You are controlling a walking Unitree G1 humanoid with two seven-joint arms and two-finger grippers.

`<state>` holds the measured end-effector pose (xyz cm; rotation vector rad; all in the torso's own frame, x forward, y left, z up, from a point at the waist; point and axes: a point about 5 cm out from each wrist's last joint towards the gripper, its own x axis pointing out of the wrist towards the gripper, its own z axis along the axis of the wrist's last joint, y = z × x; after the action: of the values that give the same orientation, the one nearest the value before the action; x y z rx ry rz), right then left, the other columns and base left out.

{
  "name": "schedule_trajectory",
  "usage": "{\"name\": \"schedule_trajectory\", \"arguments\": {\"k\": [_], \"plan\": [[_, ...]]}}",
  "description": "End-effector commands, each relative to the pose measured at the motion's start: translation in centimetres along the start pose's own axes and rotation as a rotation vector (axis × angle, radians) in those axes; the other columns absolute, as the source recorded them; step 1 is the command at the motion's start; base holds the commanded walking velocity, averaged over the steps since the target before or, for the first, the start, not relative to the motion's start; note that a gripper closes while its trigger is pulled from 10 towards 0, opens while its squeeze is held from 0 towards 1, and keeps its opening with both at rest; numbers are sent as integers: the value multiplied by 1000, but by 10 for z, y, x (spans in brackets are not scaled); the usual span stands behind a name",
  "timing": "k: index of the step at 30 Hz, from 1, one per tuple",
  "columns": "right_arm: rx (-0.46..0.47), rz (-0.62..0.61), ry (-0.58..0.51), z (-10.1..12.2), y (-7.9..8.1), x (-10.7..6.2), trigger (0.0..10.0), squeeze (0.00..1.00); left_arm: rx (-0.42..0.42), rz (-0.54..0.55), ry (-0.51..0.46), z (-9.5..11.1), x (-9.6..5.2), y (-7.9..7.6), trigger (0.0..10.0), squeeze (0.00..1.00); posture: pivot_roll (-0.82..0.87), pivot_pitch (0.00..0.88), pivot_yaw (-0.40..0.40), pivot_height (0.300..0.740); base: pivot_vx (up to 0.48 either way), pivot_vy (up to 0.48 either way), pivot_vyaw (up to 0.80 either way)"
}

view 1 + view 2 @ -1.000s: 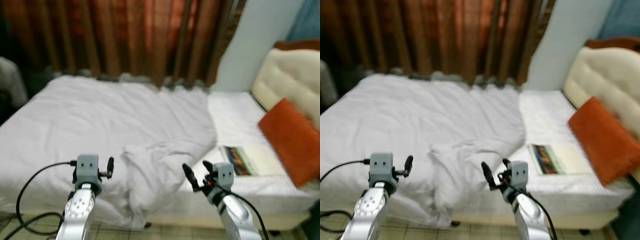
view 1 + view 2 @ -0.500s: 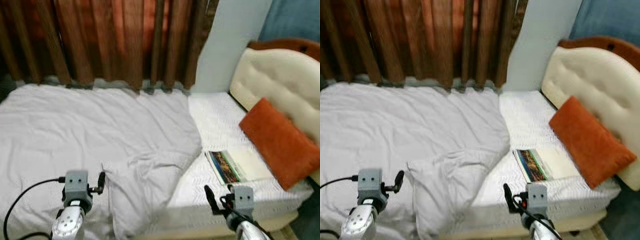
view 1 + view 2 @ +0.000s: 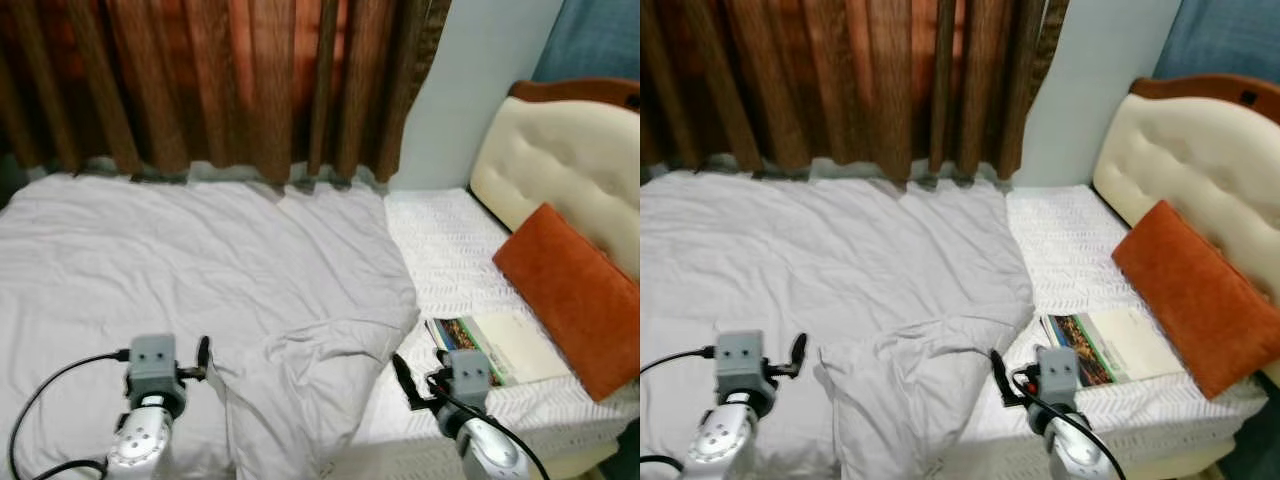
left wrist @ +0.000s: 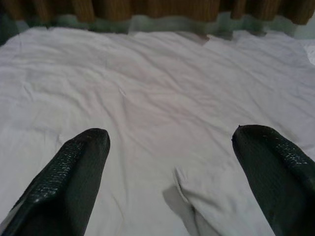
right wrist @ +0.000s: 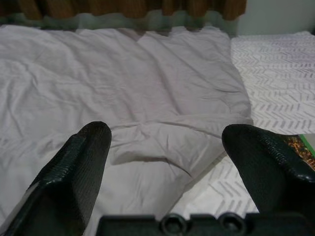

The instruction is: Clean up the room

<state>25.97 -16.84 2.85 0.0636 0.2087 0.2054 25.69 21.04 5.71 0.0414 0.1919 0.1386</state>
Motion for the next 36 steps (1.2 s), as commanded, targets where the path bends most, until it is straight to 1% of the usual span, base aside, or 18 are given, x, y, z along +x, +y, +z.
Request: {"name": "schedule_trajectory", "arguments": {"k": [1, 5, 8, 12, 14, 16, 20, 21, 22, 23, 24, 25, 27, 29, 30, 31, 32, 36], "plan": [[1, -30, 12, -3, -10, -5, 10000, 0, 5, -39, -2, 1, -2, -14, 10000, 0, 122, 0, -96, 740, 300, 375, 0], [3, -22, 13, -3, -8, -3, 10000, 0, 14, -49, 18, 1, 3, -13, 10000, 0, 116, 0, -99, 740, 300, 375, 0], [7, -11, 13, -3, -5, -5, 10000, 0, 60, -206, 54, 5, 25, -32, 10000, 0, 106, 9, -107, 740, 300, 374, 0], [-3, 2, 38, -7, 0, -9, 10000, 0, 82, -232, 44, 15, 44, -37, 10000, 0, 77, 34, -98, 740, 304, 371, -400], [1, -8, 35, -9, 0, -14, 10000, 0, 94, -225, 82, 17, 54, -37, 10000, 0, 64, 50, -92, 740, 0, 0, -800], [0, -20, 41, -11, 0, -21, 10000, 0, 42, -221, 109, 18, 62, -35, 10000, 0, 36, 90, -89, 740, 0, 0, -800], [-26, -27, 58, -12, -1, -46, 10000, 0, -59, -167, 175, 19, 78, -34, 10000, 0, -92, 247, -82, 740, 0, 0, -595], [-32, -35, 60, -10, -3, -49, 10000, 0, -74, -159, 186, 20, 80, -36, 10000, 0, -92, 247, -82, 740, 0, 0, 0], [-33, -43, 49, -4, -2, -58, 10000, 0, -68, -149, 183, 22, 82, -35, 10000, 0, -157, 314, -84, 740, 0, 0, 0], [-35, -46, 48, -2, -3, -63, 10000, 0, -67, -140, 182, 23, 83, -36, 10000, 0, -157, 314, -84, 740, 0, 0, 0], [-40, -50, 39, 5, -3, -72, 10000, 0, -70, -136, 172, 25, 84, -36, 10000, 0, -222, 376, -102, 740, 0, 0, 0], [-42, -62, 45, 8, -4, -81, 10000, 0, -80, -140, 167, 24, 85, -40, 10000, 0, -250, 415, -106, 740, 0, 0, 0], [-45, -75, 54, 12, -6, -93, 10000, 0, -93, -149, 161, 24, 85, -45, 10000, 0, -263, 435, -108, 740, 0, 0, 0], [-43, -104, 78, 12, -6, -114, 10000, 0, -186, -177, 173, 22, 84, -57, 10000, 0, -334, 542, -136, 740, 0, 0, 0], [-43, -115, 89, 15, -4, -126, 10000, 0, -222, -187, 175, 23, 85, -62, 10000, 0, -354, 561, -141, 740, 0, 0, 0], [-43, -115, 89, 15, -4, -126, 10000, 0, -222, -187, 175, 23, 85, -62, 10000, 0, -354, 561, -141, 740, 0, 0, 0], [-51, -100, 125, 17, 7, -149, 10000, 0, -246, -194, 151, 30, 87, -69, 10000, 0, -382, 595, -156, 740, 0, 0, 0], [-17, -88, 193, 16, 22, -178, 10000, 0, -263, -161, 131, 30, 87, -66, 10000, 0, -386, 620, -153, 740, 0, 0, 0]]}}
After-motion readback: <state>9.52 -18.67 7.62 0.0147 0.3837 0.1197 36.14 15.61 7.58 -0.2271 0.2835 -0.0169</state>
